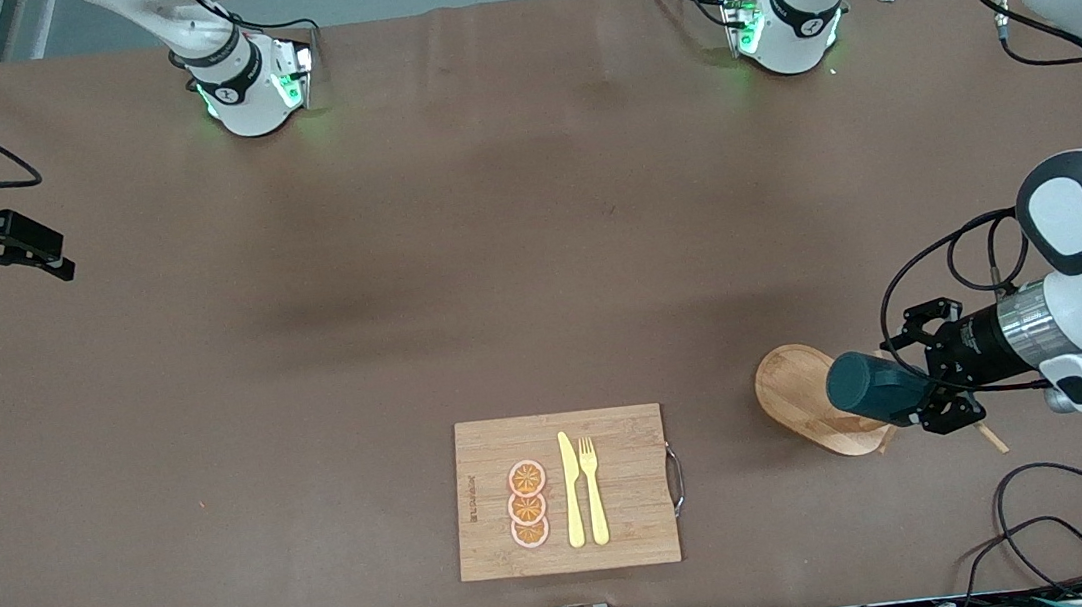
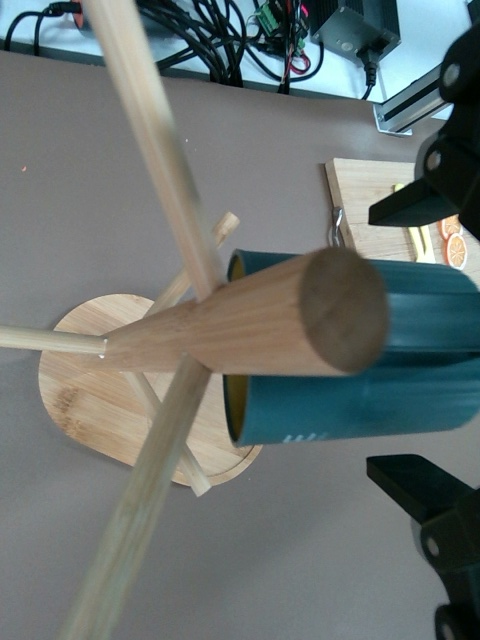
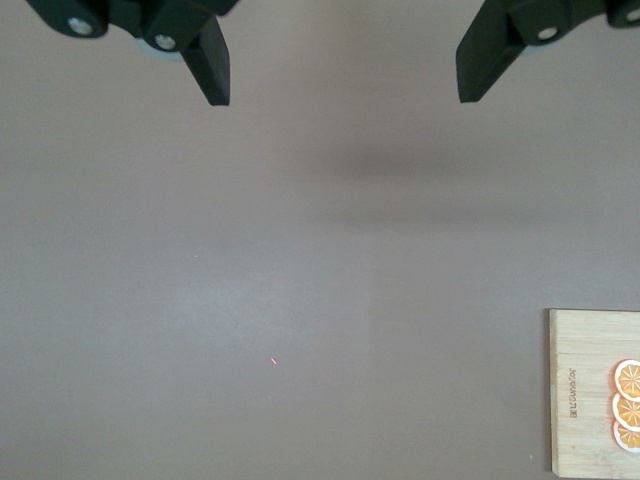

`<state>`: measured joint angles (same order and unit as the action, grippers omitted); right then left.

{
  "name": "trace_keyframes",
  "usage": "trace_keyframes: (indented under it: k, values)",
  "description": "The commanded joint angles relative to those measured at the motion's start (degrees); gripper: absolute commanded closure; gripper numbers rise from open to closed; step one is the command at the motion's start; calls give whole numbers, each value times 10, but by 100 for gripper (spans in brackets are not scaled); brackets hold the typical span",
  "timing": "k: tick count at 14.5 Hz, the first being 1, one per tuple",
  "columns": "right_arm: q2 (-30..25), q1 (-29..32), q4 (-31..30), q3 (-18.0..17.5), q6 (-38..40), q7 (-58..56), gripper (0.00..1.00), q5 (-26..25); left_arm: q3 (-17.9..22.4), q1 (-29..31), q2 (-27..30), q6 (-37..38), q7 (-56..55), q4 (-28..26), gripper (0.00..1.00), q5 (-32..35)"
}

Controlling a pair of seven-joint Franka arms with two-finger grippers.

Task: Transfer cup from left to right arm and place
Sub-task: 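Close the left gripper on the teal mug and lift it off the stand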

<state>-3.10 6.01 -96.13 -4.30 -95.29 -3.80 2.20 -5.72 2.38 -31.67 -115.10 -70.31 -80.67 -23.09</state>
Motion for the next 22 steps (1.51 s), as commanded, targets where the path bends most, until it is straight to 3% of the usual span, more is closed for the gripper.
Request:
trace_keyframes:
  k: [1,3,11,15,22]
  values:
    - [-12,-1,-6,-1,3,7,0,-6,0,-4,-14,-6,-9,13,0,-8]
    - [-12,-1,-6,-1,4,6,0,-6,0,-4,-20,-6,-10,13,3,-8]
    - [-12,-3,1,-2,4,7,0,-6,0,-9,-19,-6,-9,14,46,0]
    - [-12,-3,1,-2,6,8,0,-6,0,-40,9,0,-9,15,46,40]
    - [-12,-3,1,-2,6,7,0,-6,4,-238,-1,1,-80,29,47,260]
